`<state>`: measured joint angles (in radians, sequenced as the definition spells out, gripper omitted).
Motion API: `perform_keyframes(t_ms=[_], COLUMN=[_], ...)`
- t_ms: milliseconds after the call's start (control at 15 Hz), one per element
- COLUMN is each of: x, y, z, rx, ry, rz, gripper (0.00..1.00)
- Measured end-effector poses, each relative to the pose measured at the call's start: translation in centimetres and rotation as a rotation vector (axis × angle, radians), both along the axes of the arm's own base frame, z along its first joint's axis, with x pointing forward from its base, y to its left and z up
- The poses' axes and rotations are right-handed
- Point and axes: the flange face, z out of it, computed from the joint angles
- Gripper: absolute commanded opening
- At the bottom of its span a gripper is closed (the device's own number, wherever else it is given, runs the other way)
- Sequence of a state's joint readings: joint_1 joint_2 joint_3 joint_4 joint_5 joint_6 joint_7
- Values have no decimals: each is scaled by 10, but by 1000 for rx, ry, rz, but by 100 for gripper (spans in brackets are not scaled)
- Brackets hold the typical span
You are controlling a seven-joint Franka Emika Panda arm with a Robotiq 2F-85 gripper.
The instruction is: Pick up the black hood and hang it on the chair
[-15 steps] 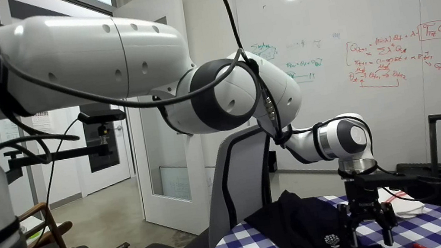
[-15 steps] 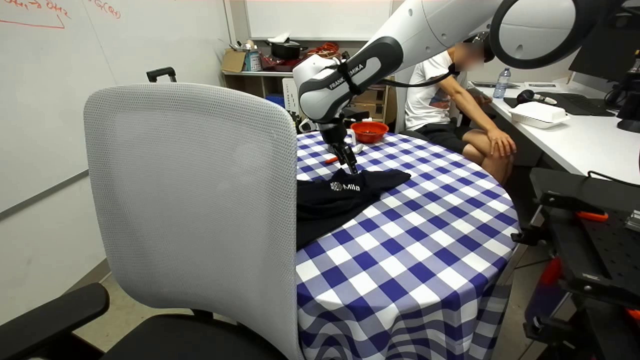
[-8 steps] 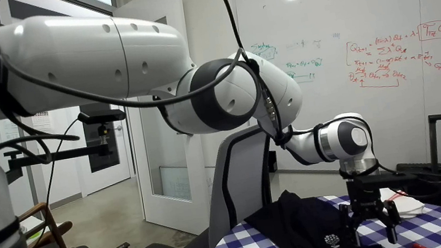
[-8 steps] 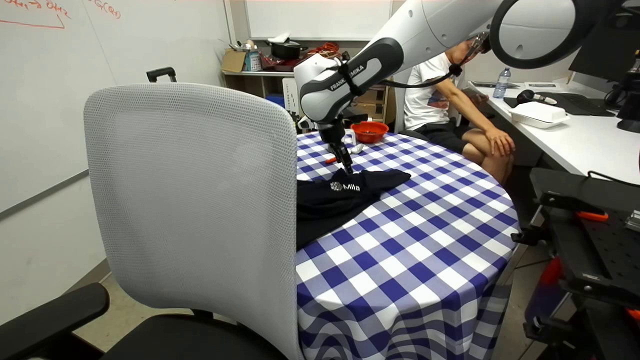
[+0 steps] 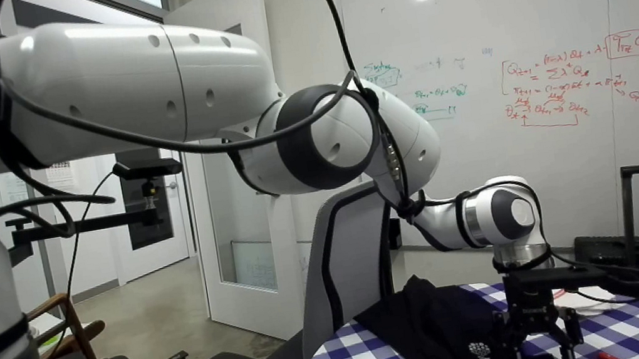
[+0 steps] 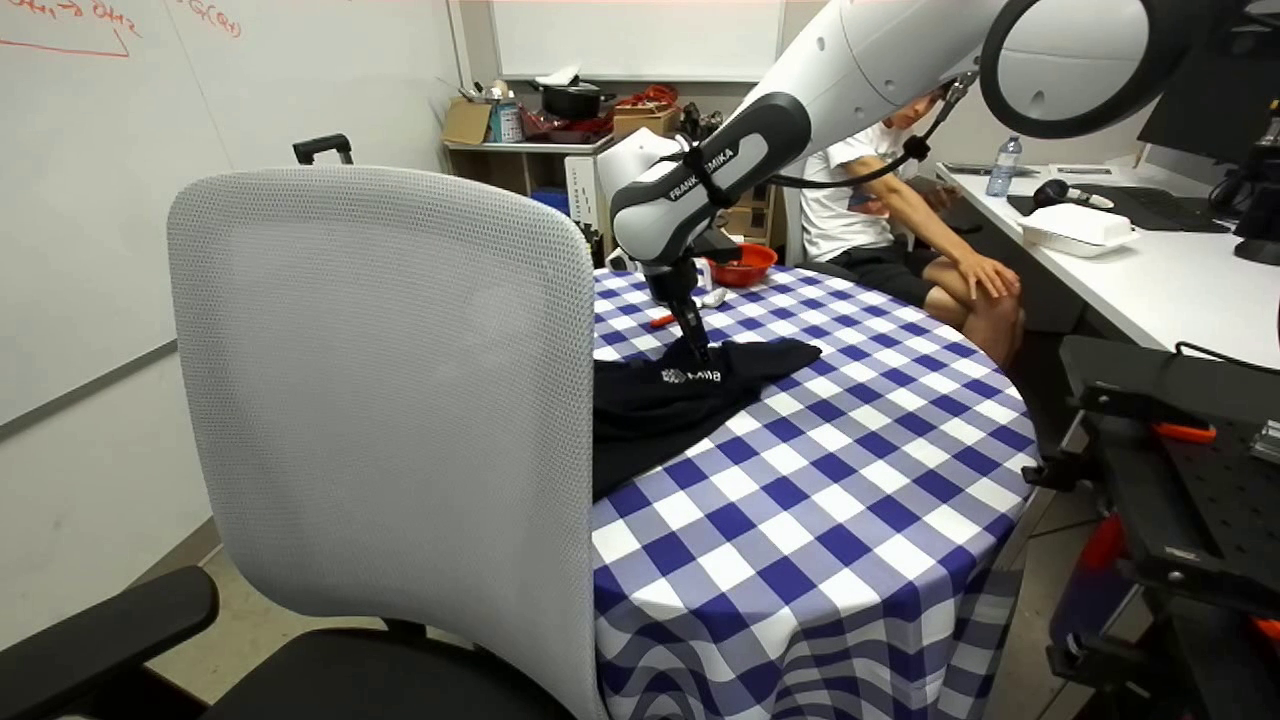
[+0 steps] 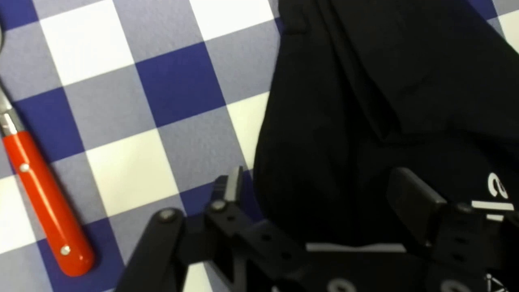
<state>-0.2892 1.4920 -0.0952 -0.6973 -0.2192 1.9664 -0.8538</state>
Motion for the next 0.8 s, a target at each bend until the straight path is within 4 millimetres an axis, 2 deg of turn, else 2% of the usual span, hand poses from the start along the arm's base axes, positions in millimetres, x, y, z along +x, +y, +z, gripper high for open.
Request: perform_keyframes(t_ms=[267, 467, 667, 800], x=[5, 7, 8, 9], y=[8, 13, 15, 15], z=[1, 1, 1, 2], rx=[-1, -2, -4, -8], ry=[-16, -22, -24, -27], rz=[14, 23, 25, 16], gripper=[26, 7, 1, 6])
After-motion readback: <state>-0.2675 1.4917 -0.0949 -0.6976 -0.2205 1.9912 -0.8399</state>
